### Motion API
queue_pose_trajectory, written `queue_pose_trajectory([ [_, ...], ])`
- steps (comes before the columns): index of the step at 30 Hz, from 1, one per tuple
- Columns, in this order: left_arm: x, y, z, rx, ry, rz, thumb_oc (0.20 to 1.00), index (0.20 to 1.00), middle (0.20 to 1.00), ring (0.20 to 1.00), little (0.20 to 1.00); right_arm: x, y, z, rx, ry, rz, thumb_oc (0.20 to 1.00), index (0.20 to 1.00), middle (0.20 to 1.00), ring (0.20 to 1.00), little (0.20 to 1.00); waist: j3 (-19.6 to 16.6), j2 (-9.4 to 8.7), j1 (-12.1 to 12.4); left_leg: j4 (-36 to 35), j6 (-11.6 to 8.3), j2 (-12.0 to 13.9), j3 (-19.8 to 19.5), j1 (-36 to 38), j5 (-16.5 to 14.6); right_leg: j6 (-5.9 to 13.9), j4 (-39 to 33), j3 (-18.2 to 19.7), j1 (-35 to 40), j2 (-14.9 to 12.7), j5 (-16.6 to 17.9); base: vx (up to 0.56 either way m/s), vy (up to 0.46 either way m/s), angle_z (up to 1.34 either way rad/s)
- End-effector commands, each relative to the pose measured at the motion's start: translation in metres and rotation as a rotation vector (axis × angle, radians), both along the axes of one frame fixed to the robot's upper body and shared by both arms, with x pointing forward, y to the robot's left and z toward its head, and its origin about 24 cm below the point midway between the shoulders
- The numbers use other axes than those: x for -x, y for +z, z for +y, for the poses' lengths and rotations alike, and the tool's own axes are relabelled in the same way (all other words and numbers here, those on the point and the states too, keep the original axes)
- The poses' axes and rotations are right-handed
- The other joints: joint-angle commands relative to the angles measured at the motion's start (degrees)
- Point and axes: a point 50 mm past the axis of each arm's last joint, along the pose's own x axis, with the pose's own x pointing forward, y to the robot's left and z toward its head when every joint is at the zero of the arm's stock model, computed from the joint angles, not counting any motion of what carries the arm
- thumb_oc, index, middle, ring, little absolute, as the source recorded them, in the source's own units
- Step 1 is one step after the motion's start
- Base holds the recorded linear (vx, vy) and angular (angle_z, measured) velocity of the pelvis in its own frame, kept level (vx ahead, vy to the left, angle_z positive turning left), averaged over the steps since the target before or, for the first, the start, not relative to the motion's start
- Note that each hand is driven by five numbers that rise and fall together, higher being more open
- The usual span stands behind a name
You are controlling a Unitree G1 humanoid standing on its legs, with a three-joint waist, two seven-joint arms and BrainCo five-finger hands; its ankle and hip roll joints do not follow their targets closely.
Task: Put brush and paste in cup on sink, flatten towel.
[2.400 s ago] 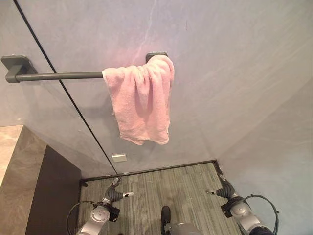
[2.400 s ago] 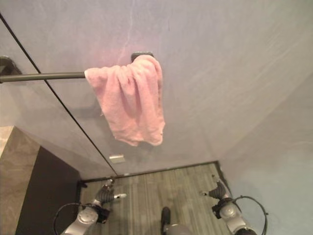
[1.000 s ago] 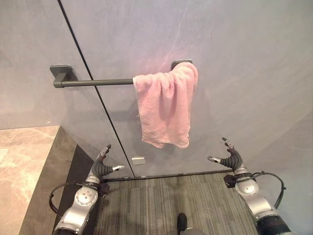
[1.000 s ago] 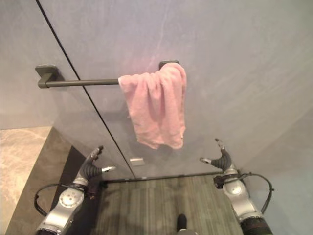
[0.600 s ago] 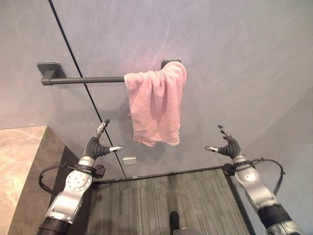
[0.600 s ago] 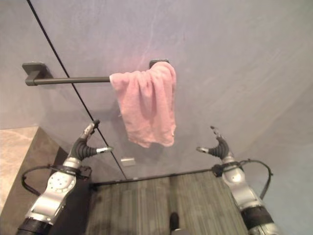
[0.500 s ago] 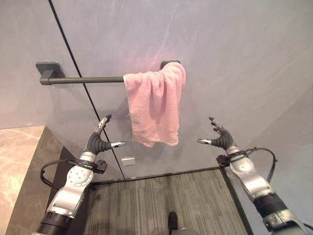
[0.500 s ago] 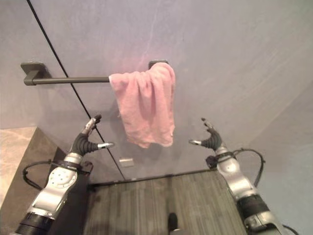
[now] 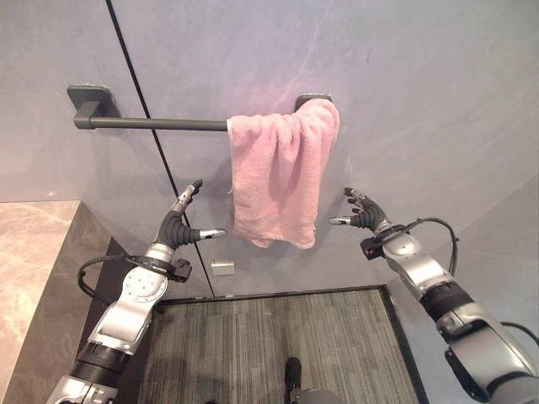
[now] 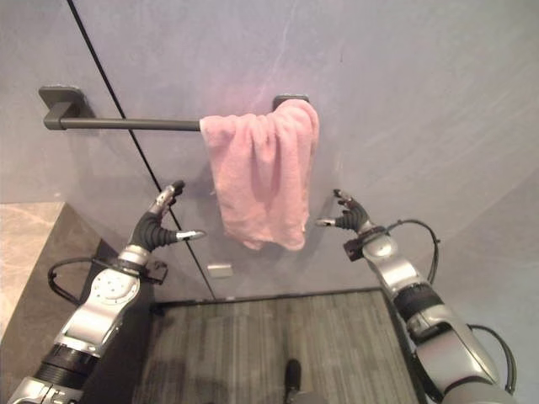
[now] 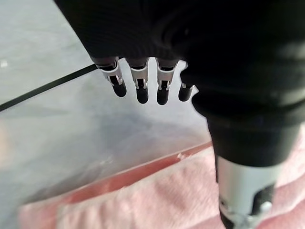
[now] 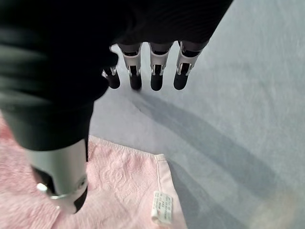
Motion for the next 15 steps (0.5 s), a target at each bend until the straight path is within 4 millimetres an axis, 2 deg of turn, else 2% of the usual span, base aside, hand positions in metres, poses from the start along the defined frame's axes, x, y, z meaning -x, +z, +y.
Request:
queue_pose_trajectory([
  [1,-0.004,0.027,-0.008,-0.034,-0.066,-0.116,1.0,1.0,1.0,1.0,1.0,-0.015,0.027,0.019,-0.069,0.066,-0.059,1.0,1.0,1.0,1.0,1.0,-1.0,-2.2,0.9,0.1,-1.22,1.3,-1.7,0.0,1.0,6.85,-0.2,3.8,1.2,-3.7,-0.1,0.0,0.0,0.0],
  [4,-0.005,0.029,-0.012,-0.015,-0.086,-0.119,1.0,1.0,1.0,1.0,1.0,-0.02,0.027,0.027,-0.077,0.09,-0.023,1.0,1.0,1.0,1.0,1.0,-1.3,-2.32,1.0,0.1,-1.15,1.2,-1.8,0.4,0.8,6.8,-0.2,3.8,1.6,-3.7,-0.1,0.0,0.003,-0.01],
  [7,-0.009,0.038,-0.019,-0.009,-0.111,-0.148,1.0,1.0,1.0,1.0,1.0,-0.025,0.032,0.047,-0.098,0.143,-0.019,1.0,1.0,1.0,1.0,1.0,-1.3,-2.36,1.2,0.1,-1.13,1.3,-2.0,0.2,1.0,6.68,-0.2,3.7,1.5,-3.8,0.0,0.0,0.0,0.0],
  [15,-0.011,0.039,-0.021,-0.011,-0.125,-0.144,1.0,1.0,1.0,1.0,1.0,-0.023,0.042,0.063,-0.105,0.252,-0.027,1.0,1.0,1.0,1.0,1.0,-1.3,-2.7,1.1,0.1,-1.19,1.4,-2.5,-0.1,1.2,6.55,-0.2,3.3,1.6,-3.9,-0.1,0.0,0.0,0.0],
])
